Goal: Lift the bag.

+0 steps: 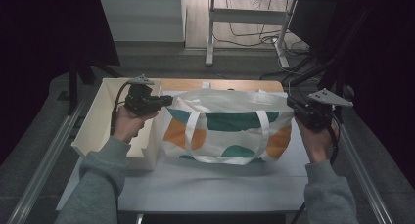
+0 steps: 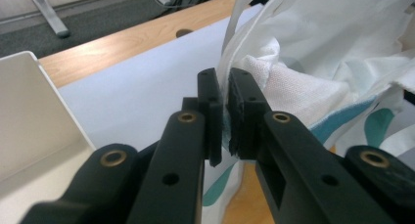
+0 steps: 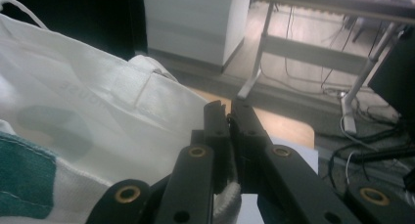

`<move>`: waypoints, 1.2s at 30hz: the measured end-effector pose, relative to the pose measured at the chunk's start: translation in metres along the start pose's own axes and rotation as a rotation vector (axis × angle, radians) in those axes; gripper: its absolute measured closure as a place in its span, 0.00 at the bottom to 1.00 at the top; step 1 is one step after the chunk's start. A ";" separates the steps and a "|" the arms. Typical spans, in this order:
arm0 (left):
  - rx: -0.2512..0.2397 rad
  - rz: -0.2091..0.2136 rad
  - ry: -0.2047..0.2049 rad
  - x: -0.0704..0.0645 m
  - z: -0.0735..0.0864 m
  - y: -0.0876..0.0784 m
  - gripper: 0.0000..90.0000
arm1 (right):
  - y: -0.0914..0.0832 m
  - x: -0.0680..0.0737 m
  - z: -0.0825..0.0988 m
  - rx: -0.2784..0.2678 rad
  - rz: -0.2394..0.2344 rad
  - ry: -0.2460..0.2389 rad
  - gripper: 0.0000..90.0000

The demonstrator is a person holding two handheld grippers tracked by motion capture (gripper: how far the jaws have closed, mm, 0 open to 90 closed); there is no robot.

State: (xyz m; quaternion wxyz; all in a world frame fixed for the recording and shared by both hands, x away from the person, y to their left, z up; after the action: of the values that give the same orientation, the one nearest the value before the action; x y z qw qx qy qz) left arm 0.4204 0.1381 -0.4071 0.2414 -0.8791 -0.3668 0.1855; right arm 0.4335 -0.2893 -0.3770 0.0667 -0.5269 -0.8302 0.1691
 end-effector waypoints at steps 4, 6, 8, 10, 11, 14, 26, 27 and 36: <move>0.024 -0.001 -0.006 0.003 0.002 0.006 0.93 | 0.014 -0.005 0.013 0.037 0.003 0.016 0.96; 0.038 -0.004 -0.006 0.005 0.003 0.010 0.93 | 0.021 -0.007 0.018 0.053 0.004 0.021 0.96; 0.048 -0.007 -0.006 0.006 0.003 0.013 0.93 | 0.027 -0.008 0.024 0.071 0.007 0.020 0.96; 0.056 -0.008 -0.003 0.006 0.004 0.014 0.93 | 0.031 -0.009 0.028 0.084 0.008 0.022 0.96; 0.058 -0.007 -0.002 0.006 0.005 0.014 0.92 | 0.033 -0.009 0.030 0.087 0.007 0.022 0.95; 0.065 -0.003 0.004 0.006 0.005 0.014 0.92 | 0.034 -0.009 0.032 0.092 0.004 0.022 0.95; 0.111 -0.004 0.012 0.007 0.010 0.021 0.91 | 0.050 -0.007 0.046 0.154 0.010 0.010 0.95; 0.113 -0.002 0.012 0.007 0.011 0.022 0.91 | 0.053 -0.007 0.049 0.161 0.008 0.012 0.95; 0.111 -0.018 0.008 0.009 0.011 0.022 0.86 | 0.056 -0.006 0.048 0.150 -0.016 0.027 0.93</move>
State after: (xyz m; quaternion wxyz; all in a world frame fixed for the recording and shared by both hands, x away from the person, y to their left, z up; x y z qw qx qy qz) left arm 0.4326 0.1347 -0.4300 0.2929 -0.8617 -0.3630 0.1998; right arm 0.4701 -0.2828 -0.4416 0.1187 -0.5161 -0.8184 0.2232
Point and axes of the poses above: each handheld gripper's, and its own axes: y roughly forward along the jaws, z roughly out of its underside, x roughly to its left, the point moved 6 cm from there along y, roughly forward along the jaws, and after that the axes turned 3 degrees about y, right-handed, at the moved point
